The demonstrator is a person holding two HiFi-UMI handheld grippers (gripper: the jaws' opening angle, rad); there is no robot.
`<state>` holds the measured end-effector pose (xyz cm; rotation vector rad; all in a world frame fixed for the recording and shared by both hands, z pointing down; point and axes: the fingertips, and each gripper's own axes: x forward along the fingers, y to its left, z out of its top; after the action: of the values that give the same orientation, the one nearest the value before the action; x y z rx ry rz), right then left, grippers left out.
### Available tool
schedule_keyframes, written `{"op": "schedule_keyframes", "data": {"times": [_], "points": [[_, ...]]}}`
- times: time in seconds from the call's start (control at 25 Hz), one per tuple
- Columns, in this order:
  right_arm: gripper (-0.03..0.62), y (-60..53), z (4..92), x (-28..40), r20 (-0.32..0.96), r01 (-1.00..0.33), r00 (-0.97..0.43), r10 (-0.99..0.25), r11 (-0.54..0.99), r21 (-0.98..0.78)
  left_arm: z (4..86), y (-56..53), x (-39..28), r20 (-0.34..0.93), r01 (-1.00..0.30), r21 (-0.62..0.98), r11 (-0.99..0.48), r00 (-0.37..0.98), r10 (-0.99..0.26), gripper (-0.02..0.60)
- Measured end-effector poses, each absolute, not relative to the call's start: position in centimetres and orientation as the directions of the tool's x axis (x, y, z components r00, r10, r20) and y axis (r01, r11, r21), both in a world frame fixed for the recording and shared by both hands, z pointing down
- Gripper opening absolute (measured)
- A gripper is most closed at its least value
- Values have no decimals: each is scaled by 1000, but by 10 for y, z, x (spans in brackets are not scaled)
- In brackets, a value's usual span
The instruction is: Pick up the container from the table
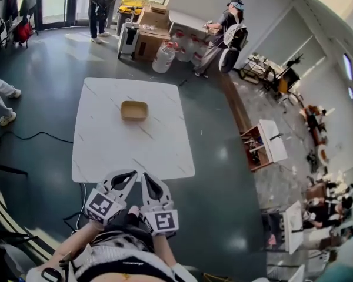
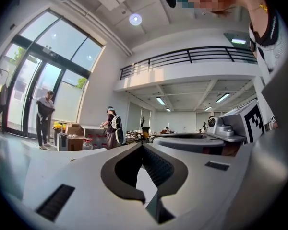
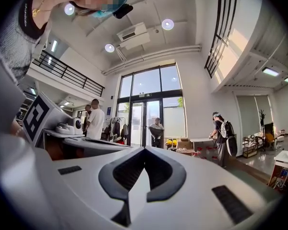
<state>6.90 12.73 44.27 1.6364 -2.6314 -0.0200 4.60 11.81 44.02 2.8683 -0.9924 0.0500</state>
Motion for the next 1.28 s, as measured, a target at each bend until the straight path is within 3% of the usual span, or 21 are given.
{"op": "schedule_keyframes", "data": {"times": [0.72,1.28], "points": [[-5,73,441,105,39,-763,-646,-763,646,22,452,73,73,101,-795,103,-598,607,-788,-2],[-5,9,453,115,65,-826,-558,-828,561,53,447,2,66,101,-754,129,-644,656,-748,-2]]}}
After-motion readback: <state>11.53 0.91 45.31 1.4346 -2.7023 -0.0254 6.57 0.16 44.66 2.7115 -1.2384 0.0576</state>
